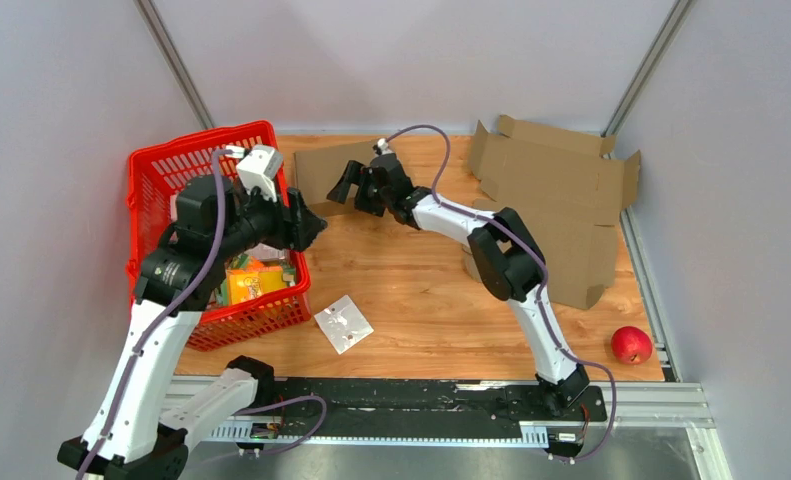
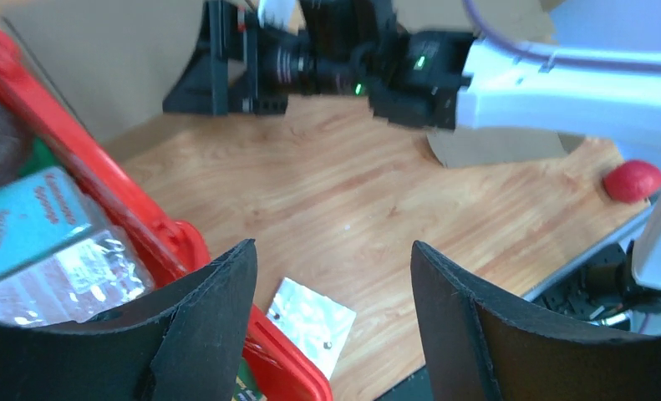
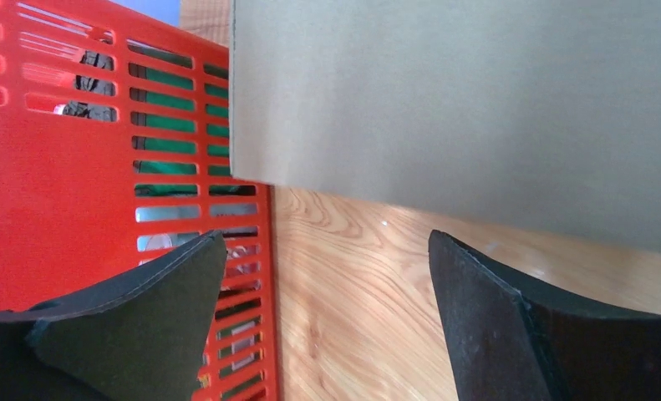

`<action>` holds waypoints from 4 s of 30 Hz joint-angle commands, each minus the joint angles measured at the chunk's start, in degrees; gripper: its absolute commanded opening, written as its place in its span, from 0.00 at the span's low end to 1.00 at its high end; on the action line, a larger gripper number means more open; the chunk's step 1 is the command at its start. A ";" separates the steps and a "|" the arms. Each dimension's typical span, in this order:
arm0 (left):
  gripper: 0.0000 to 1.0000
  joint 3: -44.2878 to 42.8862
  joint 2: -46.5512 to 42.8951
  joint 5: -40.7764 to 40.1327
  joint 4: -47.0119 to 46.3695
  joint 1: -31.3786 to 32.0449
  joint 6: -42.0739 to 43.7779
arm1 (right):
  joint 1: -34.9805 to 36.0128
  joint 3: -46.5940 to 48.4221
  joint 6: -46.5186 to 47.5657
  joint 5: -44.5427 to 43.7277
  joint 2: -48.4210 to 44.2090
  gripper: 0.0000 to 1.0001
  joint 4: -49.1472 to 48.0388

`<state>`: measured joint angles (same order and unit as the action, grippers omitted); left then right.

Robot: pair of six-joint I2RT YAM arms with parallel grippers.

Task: Fold the paper box

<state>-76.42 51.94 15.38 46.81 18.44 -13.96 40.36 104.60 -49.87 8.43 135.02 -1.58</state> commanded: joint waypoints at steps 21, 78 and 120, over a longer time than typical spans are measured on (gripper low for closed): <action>0.73 -28.29 65.71 -13.36 -11.84 36.67 -11.26 | -33.50 -48.27 15.77 -13.09 -90.28 1.00 49.48; 0.00 5.14 41.04 -15.64 -11.82 23.58 -0.72 | -55.20 -59.86 8.33 3.87 -65.60 1.00 23.77; 0.65 -26.49 52.91 -15.65 -20.44 14.26 -2.93 | -56.79 -26.36 28.15 13.10 -37.44 0.00 10.64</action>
<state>-98.30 100.82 -1.91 24.64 34.48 -17.87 -16.56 81.25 -26.35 14.52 109.93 15.73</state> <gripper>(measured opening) 0.660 0.011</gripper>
